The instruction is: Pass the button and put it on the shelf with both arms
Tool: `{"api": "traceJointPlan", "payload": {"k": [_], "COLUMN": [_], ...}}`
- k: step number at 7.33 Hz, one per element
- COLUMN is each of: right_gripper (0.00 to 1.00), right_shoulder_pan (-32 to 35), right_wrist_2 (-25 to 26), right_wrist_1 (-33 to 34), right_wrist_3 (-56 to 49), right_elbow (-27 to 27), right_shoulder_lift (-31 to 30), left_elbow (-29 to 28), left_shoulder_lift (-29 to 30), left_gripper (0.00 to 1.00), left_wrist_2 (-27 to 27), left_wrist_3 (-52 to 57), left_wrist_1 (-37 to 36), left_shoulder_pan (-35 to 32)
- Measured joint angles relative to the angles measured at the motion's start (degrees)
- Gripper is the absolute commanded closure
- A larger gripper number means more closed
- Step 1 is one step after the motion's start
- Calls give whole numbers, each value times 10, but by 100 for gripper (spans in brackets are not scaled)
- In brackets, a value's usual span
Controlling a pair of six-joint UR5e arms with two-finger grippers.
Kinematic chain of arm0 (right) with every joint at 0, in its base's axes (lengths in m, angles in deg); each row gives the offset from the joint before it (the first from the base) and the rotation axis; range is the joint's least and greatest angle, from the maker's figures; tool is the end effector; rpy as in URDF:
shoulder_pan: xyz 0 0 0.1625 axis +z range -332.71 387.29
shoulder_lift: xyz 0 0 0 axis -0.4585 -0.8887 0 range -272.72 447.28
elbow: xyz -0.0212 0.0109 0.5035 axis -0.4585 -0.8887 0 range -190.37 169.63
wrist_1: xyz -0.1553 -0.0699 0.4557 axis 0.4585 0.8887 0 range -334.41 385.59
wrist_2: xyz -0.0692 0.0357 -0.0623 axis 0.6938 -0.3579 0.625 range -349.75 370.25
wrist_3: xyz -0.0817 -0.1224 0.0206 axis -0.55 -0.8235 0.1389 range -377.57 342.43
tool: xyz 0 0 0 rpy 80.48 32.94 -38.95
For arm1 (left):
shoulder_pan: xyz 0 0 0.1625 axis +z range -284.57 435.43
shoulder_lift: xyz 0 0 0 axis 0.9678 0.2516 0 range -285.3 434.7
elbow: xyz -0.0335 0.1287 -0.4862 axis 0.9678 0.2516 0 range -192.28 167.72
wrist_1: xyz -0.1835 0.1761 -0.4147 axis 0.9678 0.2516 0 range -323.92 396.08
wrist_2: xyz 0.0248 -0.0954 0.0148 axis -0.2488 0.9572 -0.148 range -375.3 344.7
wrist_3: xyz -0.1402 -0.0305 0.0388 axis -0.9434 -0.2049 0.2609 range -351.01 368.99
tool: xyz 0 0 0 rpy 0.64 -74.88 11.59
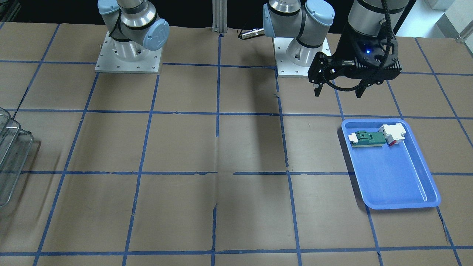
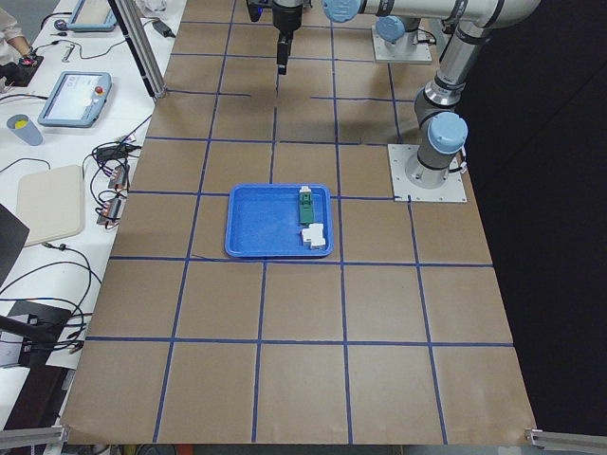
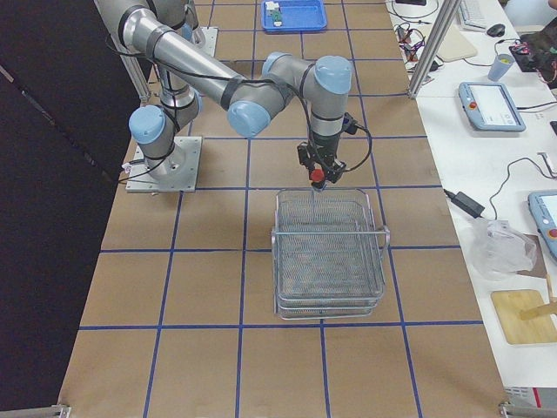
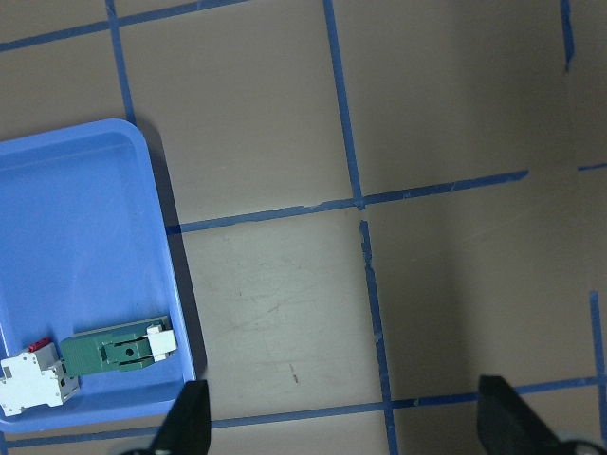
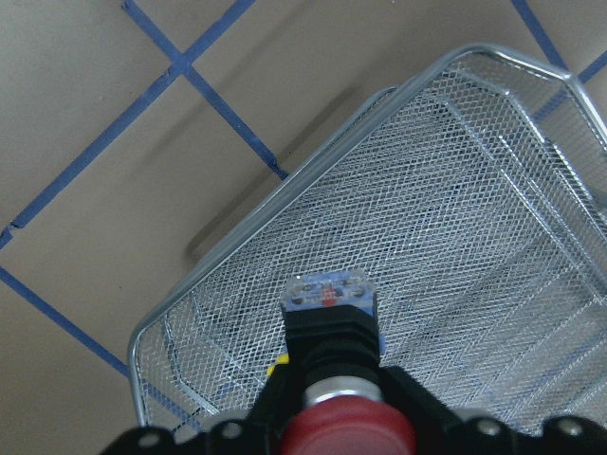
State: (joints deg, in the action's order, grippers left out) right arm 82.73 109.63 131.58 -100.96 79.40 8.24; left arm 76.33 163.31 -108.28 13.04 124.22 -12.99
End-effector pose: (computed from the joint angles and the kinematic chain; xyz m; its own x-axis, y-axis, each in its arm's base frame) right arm -0.2892 -0.6121 0.4335 -0.6536 -0.7489 0.1098 -0.7338 0.6625 0.1506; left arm -0.1099 -0.5697 0.5493 -0.9976 0.0387 -0.0576 0.0431 0.9961 -0.0772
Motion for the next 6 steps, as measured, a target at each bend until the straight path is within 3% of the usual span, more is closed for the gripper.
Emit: {"api": "traceJointPlan", "payload": {"k": [3,4,6], "right_gripper": [100,73,40], "right_shoulder_pan": [0,0,0], "right_wrist_2": [37,40,41], "right_wrist_1": [16,27,34], "right_wrist_3": [0,1,1], "right_elbow": [0,0,0], "right_shoulder_lift": [17,27,38], "left_elbow": [1,1,2], "left_shoulder_lift": [0,1,2], "left_gripper": [0,0,0], "left_wrist_2": [5,5,6], "left_wrist_3": [-14,-15,-16], "left_wrist_1": [-2,-2,-3], "left_shoulder_pan": [0,0,-1]}}
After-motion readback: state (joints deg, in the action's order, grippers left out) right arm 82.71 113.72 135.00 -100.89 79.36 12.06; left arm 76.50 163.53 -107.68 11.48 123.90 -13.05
